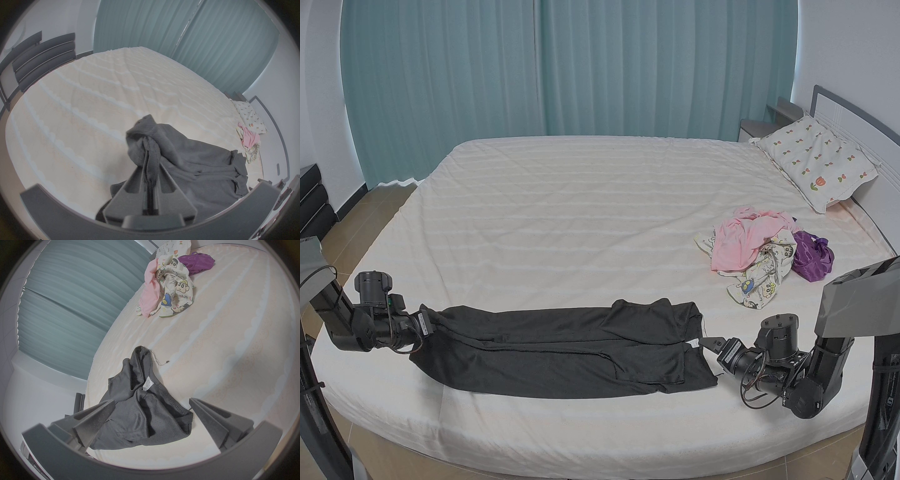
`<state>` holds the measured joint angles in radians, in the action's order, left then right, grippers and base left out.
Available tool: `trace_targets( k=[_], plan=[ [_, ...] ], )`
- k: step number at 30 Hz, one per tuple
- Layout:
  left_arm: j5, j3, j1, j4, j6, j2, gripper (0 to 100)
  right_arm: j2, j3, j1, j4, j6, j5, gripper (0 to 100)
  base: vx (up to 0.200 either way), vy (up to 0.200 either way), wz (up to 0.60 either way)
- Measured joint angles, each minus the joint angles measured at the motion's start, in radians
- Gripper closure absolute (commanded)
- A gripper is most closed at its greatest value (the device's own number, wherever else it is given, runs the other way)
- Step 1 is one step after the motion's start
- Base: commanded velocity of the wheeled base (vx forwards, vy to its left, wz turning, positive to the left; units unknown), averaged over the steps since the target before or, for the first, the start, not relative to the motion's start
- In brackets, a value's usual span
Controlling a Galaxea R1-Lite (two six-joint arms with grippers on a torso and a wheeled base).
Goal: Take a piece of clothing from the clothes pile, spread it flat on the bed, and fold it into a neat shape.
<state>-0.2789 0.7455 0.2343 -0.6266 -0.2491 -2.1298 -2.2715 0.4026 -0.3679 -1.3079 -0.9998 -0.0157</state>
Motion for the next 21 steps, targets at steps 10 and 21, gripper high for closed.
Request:
trace_targets(
  k=[10,21],
  plan=[
    [0.116,0.01,-0.189,0.091,-0.111,0.06,100,0.001,0.001,0.0,0.0,0.0,0.001,0,0.0,0.0,0.0],
    [0.242,0.099,-0.382,0.196,-0.252,0.074,100,0.001,0.003,0.0,0.0,0.0,0.002,0,0.0,-0.164,0.0]
  ],
)
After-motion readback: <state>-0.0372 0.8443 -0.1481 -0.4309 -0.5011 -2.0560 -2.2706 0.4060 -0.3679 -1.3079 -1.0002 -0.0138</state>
